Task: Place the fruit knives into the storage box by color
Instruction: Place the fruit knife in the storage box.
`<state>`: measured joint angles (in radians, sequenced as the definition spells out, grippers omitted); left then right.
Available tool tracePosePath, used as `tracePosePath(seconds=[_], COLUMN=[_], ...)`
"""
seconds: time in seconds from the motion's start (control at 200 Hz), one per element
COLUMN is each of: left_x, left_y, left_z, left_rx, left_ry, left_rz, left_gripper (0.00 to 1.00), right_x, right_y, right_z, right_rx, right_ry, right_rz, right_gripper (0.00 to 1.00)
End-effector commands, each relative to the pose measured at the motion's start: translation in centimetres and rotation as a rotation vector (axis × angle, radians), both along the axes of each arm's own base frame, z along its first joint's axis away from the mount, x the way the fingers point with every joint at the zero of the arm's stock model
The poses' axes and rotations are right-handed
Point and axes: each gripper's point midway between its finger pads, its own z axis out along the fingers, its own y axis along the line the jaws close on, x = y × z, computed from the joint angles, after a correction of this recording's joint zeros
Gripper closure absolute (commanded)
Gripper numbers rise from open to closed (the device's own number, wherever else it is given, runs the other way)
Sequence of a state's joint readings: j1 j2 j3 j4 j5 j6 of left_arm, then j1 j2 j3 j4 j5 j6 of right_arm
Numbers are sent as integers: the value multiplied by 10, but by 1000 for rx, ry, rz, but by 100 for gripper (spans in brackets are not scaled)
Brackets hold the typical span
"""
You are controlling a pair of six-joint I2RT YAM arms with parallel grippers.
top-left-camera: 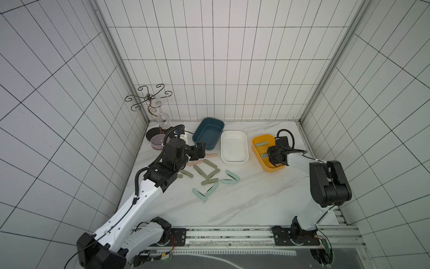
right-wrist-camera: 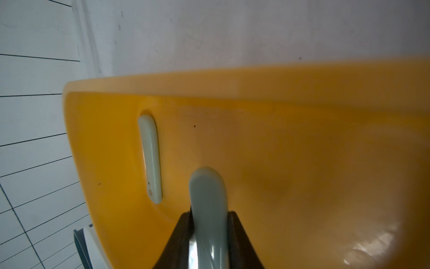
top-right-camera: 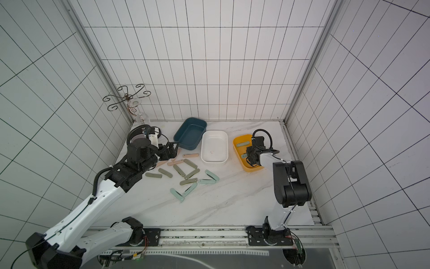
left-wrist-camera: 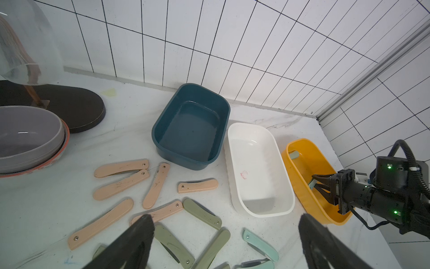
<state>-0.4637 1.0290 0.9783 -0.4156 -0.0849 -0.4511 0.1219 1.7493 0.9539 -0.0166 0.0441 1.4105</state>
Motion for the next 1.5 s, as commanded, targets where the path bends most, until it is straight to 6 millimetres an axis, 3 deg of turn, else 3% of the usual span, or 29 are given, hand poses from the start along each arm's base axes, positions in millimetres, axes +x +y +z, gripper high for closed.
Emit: tracePosePath(seconds=[0.0,1.065,1.499], left_x=[2,3,1], left_y=[0,4,4], left_z=[12,7,10], left_rx=[3,34,30], left_ry=[-29,-27,-34], left_rz=[6,16,16], left_gripper=[3,3,3], right_x=[18,63,66], right_y=[2,12,15], right_z=[11,4,0], right_rx=[2,-12,-8], right_ry=[-21,-20,-8], right_rz=[-31,26,49], right_gripper=[74,71,58])
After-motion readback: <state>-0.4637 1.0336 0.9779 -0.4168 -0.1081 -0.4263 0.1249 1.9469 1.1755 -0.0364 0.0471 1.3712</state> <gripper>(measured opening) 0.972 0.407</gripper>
